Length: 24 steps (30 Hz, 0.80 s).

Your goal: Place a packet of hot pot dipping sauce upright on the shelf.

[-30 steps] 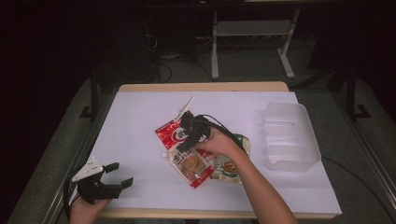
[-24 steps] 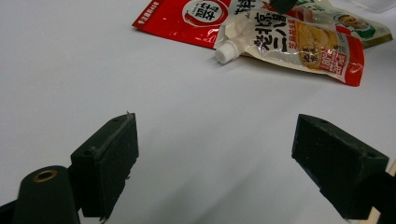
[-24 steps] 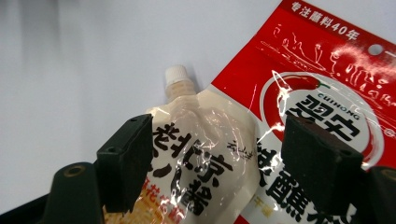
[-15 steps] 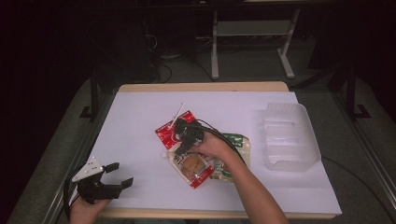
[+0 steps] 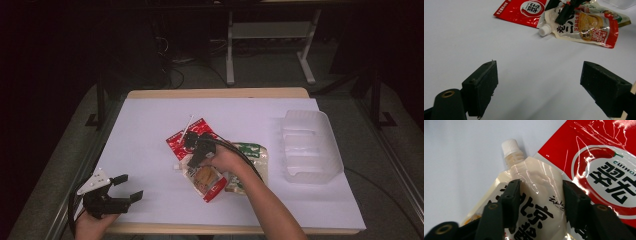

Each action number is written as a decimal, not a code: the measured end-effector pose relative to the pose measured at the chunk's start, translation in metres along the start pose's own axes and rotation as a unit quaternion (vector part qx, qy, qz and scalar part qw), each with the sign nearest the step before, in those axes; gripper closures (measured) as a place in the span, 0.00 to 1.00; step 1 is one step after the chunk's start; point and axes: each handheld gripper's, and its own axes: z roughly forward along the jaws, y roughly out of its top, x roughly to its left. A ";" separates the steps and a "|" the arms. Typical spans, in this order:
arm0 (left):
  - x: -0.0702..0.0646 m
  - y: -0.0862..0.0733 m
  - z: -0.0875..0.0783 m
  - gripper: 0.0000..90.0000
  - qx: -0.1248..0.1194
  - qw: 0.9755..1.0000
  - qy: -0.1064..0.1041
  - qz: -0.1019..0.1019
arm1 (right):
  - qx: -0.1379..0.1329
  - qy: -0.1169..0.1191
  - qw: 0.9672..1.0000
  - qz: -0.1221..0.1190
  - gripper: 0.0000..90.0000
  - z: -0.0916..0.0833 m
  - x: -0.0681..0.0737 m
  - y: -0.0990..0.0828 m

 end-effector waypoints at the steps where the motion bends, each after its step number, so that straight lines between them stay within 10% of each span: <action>1: 0.000 0.000 0.000 0.16 0.001 1.000 0.000 0.000 | -0.001 0.002 1.000 0.000 0.61 0.000 0.001 0.000; 24: 0.000 0.000 0.001 0.16 0.000 1.000 0.003 -0.001 | -0.014 0.032 0.999 -0.003 0.99 -0.014 -0.004 -0.005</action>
